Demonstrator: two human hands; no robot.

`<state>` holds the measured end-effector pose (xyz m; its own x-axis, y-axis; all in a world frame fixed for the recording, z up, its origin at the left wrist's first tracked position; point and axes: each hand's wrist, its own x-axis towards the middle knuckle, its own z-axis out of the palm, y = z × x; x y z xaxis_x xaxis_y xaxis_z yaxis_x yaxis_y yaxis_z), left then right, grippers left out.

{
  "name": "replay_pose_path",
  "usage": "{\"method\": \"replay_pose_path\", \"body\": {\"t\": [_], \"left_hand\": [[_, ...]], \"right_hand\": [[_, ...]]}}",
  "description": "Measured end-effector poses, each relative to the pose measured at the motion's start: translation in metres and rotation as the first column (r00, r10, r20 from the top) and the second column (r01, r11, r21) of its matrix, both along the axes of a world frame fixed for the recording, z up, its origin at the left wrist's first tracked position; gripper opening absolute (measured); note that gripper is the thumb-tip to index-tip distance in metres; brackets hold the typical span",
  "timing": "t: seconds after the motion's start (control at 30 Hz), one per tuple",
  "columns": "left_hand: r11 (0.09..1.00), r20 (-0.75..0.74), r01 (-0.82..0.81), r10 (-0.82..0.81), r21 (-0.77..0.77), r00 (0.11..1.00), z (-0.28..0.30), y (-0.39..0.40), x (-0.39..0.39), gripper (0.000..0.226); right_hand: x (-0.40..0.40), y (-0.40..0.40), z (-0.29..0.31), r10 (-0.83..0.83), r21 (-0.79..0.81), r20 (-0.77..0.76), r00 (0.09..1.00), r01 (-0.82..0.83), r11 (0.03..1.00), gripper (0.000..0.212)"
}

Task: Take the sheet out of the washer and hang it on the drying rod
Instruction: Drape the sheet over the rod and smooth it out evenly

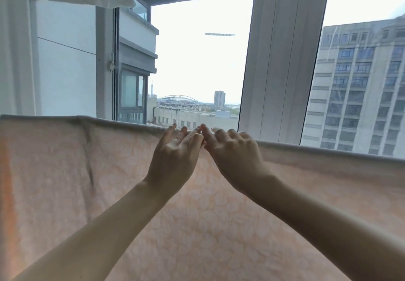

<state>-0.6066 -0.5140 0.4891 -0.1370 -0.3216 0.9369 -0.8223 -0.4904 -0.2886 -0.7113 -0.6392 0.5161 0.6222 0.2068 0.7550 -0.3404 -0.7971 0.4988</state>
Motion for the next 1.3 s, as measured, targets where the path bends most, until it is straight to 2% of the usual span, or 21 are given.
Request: {"method": "replay_pose_path", "body": {"t": [0.17,0.33,0.53,0.6,0.73,0.83,0.9,0.97,1.1,1.3], "left_hand": [[1.0,0.01,-0.004,0.004,-0.009,1.0,-0.002,0.001,0.001,0.021],[0.998,-0.06,0.059,-0.059,-0.007,0.996,0.001,0.011,0.008,0.024],[0.999,-0.127,-0.029,0.033,0.029,0.991,0.019,0.035,0.036,0.029],[0.998,-0.102,-0.037,0.043,0.053,0.994,0.021,0.042,0.043,0.028],[0.993,-0.001,-0.031,0.032,0.115,1.0,0.024,0.047,0.048,0.01],[0.968,0.075,0.003,-0.022,0.251,0.997,0.015,0.054,0.055,0.022],[0.947,0.055,0.062,-0.083,0.315,0.995,0.006,0.061,0.059,0.029],[0.944,0.007,0.09,-0.097,0.316,0.995,0.0,0.064,0.06,0.03],[0.966,-0.092,0.029,-0.005,0.256,0.996,-0.002,0.06,0.061,0.01],[0.978,-0.114,0.0,0.024,0.208,0.993,-0.01,0.052,0.063,0.008]], "right_hand": [[0.0,-0.005,-0.005,0.023,0.012,0.028,0.999,-0.023,1.0,0.062],[-0.004,-0.012,-0.011,0.114,0.012,0.039,0.993,-0.114,0.993,0.06],[-0.009,-0.024,-0.015,0.156,-0.055,0.006,0.988,-0.156,0.986,0.064],[-0.009,-0.027,-0.017,0.159,-0.067,0.001,0.987,-0.158,0.985,0.07],[-0.007,-0.031,-0.019,0.174,-0.07,0.002,0.985,-0.174,0.982,0.076],[-0.008,-0.033,-0.019,0.19,-0.073,0.008,0.982,-0.189,0.979,0.077],[-0.009,-0.034,-0.021,0.195,-0.094,0.004,0.981,-0.193,0.977,0.074],[-0.008,-0.033,-0.021,0.196,-0.111,0.004,0.981,-0.195,0.975,0.068],[-0.006,-0.03,-0.022,0.195,-0.1,0.026,0.98,-0.192,0.976,0.061],[-0.007,-0.016,-0.024,0.171,-0.013,0.025,0.985,-0.17,0.985,0.057]]}}
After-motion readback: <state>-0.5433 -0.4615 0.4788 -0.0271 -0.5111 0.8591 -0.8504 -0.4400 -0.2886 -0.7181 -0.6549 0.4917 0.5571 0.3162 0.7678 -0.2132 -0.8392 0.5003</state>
